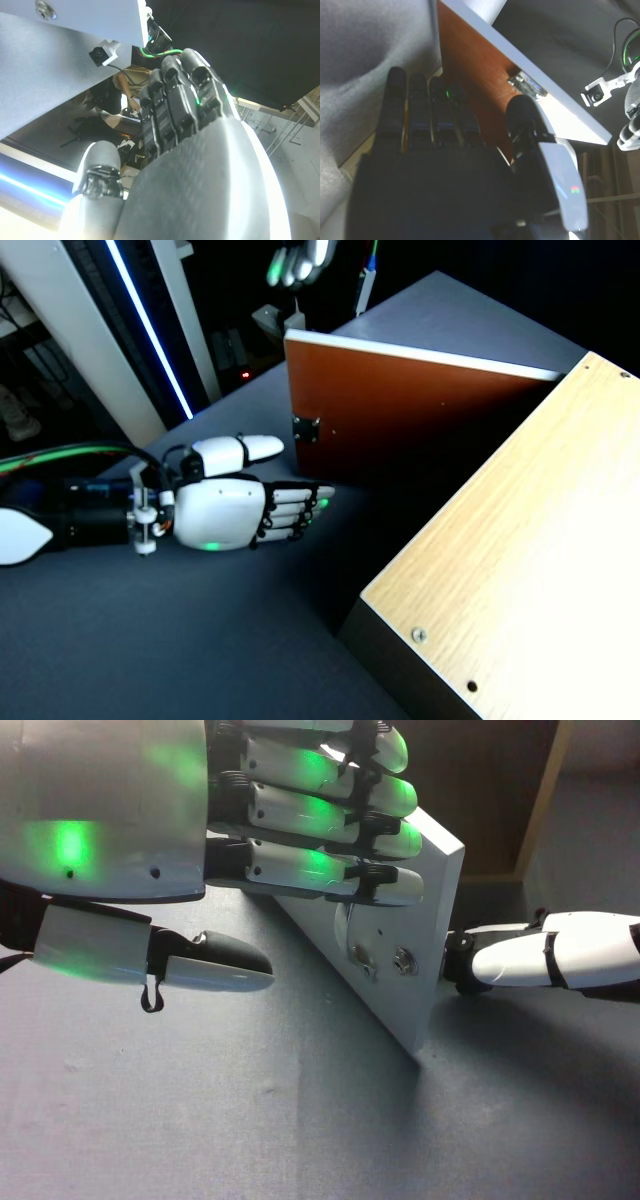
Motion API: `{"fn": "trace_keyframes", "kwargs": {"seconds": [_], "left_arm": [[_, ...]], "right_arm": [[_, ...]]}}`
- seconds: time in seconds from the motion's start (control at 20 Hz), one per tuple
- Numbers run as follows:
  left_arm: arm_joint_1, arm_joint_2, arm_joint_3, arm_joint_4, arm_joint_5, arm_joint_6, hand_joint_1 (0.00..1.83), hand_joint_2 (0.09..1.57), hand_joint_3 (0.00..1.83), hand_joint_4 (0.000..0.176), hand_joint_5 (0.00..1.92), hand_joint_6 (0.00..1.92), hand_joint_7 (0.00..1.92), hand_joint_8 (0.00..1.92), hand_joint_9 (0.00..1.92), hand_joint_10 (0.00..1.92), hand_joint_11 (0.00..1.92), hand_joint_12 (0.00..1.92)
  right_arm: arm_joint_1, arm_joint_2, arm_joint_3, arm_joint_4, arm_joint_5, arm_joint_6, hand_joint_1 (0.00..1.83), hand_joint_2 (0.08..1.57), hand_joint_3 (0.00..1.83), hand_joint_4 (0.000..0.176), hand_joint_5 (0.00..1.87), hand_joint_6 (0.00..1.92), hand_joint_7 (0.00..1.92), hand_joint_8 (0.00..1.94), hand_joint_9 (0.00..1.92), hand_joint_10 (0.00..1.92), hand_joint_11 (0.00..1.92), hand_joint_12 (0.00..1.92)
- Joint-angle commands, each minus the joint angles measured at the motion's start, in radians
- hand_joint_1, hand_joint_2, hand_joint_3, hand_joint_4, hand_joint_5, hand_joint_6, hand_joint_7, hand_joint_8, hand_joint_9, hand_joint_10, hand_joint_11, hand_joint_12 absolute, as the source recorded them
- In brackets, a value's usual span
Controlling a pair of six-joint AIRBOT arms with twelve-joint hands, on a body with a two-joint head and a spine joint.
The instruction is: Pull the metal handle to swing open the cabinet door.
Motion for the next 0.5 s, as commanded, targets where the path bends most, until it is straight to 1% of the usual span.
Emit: {"fn": "trace_keyframes", "kwargs": {"seconds": [0.0, 0.3, 0.45], "left_arm": [[-0.011, 0.007, 0.001, -0.1, -0.025, 0.008, 0.0, 1.47, 0.0, 0.0, 0.36, 0.0, 0.38, 0.0, 0.36, 0.0, 0.0, 0.76], [-0.011, 0.007, 0.001, -0.1, -0.025, 0.008, 0.0, 1.48, 0.0, 0.0, 0.36, 0.0, 0.39, 0.0, 0.36, 0.0, 0.0, 0.78], [-0.011, 0.007, 0.001, -0.1, -0.025, 0.008, 0.0, 1.48, 0.0, 0.0, 0.35, 0.0, 0.39, 0.0, 0.36, 0.0, 0.0, 0.78]], "right_arm": [[0.011, 0.005, -0.005, 0.039, 0.088, 0.007, 0.0, 1.57, 0.0, 0.0, 0.1, 0.0, 0.12, 0.0, 0.12, 0.0, 0.0, 0.46], [0.011, -0.013, -0.009, 0.083, 0.059, 0.007, 0.0, 1.57, 0.01, 0.0, 0.09, 0.0, 0.11, 0.0, 0.12, 0.0, 0.0, 0.46], [0.039, -0.008, -0.023, 0.086, 0.029, 0.007, 0.0, 1.57, 0.0, 0.0, 0.09, 0.0, 0.11, 0.0, 0.12, 0.0, 0.0, 0.46]]}}
